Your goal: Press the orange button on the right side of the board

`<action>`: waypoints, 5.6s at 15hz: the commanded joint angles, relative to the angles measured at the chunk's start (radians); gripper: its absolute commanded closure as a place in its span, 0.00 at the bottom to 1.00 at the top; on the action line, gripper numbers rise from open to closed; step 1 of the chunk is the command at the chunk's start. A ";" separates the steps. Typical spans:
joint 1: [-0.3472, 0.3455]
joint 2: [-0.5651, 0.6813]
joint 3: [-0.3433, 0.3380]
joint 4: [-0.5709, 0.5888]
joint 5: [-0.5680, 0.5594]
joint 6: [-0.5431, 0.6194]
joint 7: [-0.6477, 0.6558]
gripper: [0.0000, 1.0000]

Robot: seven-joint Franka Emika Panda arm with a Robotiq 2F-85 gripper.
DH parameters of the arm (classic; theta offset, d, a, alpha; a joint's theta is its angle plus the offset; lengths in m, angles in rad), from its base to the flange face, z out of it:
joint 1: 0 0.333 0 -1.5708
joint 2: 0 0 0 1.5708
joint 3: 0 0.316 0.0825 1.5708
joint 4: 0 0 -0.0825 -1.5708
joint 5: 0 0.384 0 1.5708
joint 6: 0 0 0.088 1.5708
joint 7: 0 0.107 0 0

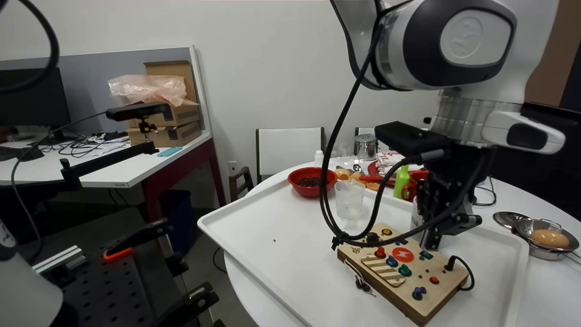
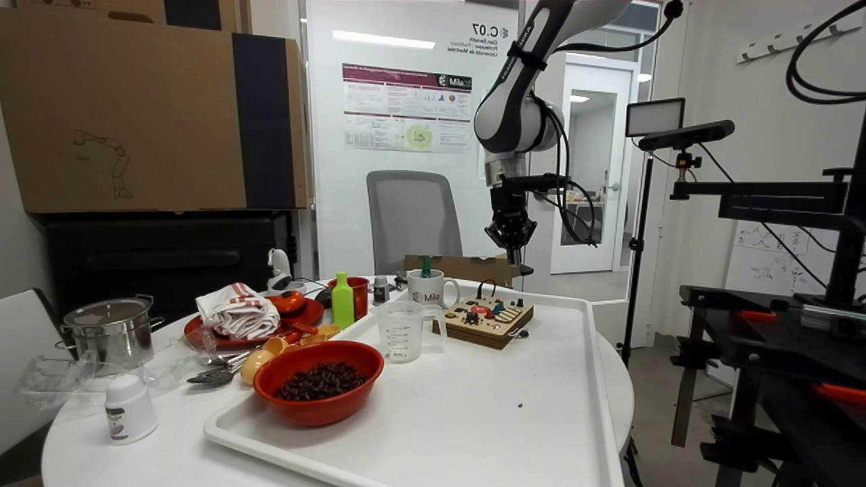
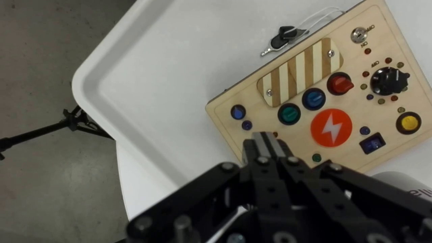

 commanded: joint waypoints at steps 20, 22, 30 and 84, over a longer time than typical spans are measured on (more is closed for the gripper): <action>0.023 0.204 -0.001 0.127 0.015 0.187 0.042 0.98; 0.023 0.219 -0.003 0.143 0.015 0.184 0.044 0.98; 0.031 0.266 -0.016 0.196 0.010 0.175 0.065 0.98; 0.095 0.240 -0.059 0.161 -0.020 0.092 0.098 0.98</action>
